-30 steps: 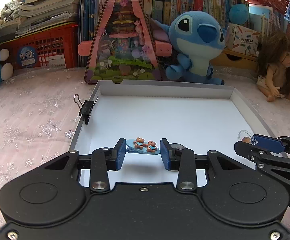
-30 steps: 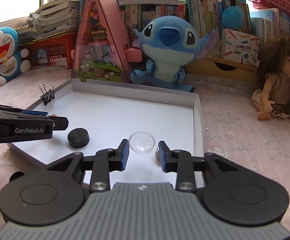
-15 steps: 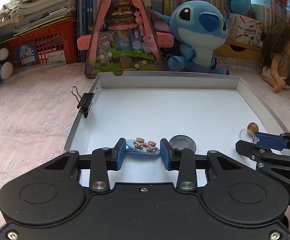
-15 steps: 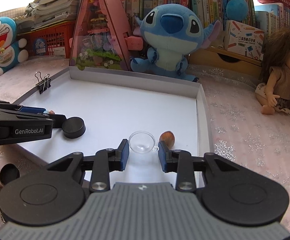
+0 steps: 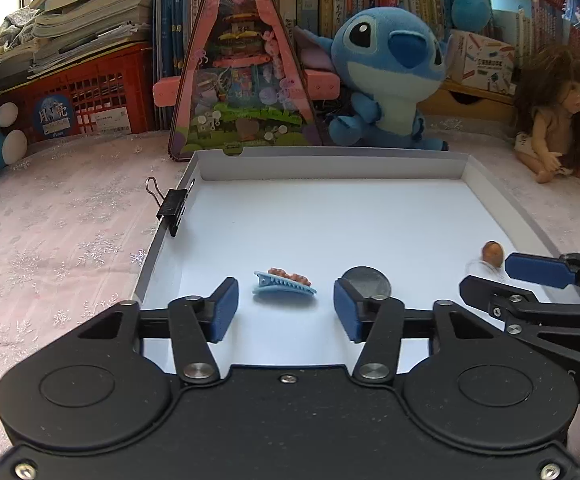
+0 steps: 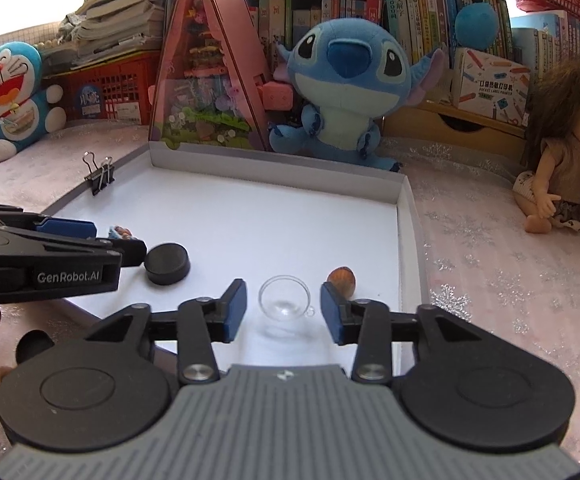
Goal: Organize rigid objects
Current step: 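Open both grippers to release the hair clip and dome into the tray, then move both grippers back toward the remaining objects on the table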
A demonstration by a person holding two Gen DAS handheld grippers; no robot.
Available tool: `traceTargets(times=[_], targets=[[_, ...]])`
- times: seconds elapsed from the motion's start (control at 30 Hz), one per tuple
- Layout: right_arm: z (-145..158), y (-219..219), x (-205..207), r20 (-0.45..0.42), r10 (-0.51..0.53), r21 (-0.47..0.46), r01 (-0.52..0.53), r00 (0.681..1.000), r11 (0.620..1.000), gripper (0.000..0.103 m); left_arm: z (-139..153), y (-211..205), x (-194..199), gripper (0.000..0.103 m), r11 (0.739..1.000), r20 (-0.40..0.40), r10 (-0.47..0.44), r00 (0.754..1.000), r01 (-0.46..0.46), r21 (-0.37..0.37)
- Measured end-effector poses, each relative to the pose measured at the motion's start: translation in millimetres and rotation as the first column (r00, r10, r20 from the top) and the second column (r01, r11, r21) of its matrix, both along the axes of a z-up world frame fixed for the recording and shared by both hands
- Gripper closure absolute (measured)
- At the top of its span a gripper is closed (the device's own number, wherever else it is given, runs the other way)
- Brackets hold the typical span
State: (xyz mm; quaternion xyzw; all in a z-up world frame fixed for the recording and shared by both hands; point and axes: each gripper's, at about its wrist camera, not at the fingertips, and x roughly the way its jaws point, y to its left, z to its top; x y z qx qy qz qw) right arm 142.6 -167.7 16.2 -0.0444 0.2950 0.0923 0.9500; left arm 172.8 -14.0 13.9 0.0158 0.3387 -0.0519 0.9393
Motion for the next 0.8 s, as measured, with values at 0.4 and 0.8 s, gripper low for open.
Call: traceTargets(times=[0.4, 0.8], targets=[[15.4, -7.0, -33.4, 0.058, 0.027, -0.004, -0.026, 0.998, 1.0, 0.025, 29.4, 8.1, -48.3, 0.025, 0.997, 0.074, -0.059, 0.996, 0.062, -0.045], [19.3, -18.9, -71.8, 0.089, 0.039, 0.018, -0.04, 0.995, 0.999, 0.016, 33.2, 11.0, -95.8, 0.022, 0.993, 0.099, -0.106, 0.989, 0.111, -0.042]])
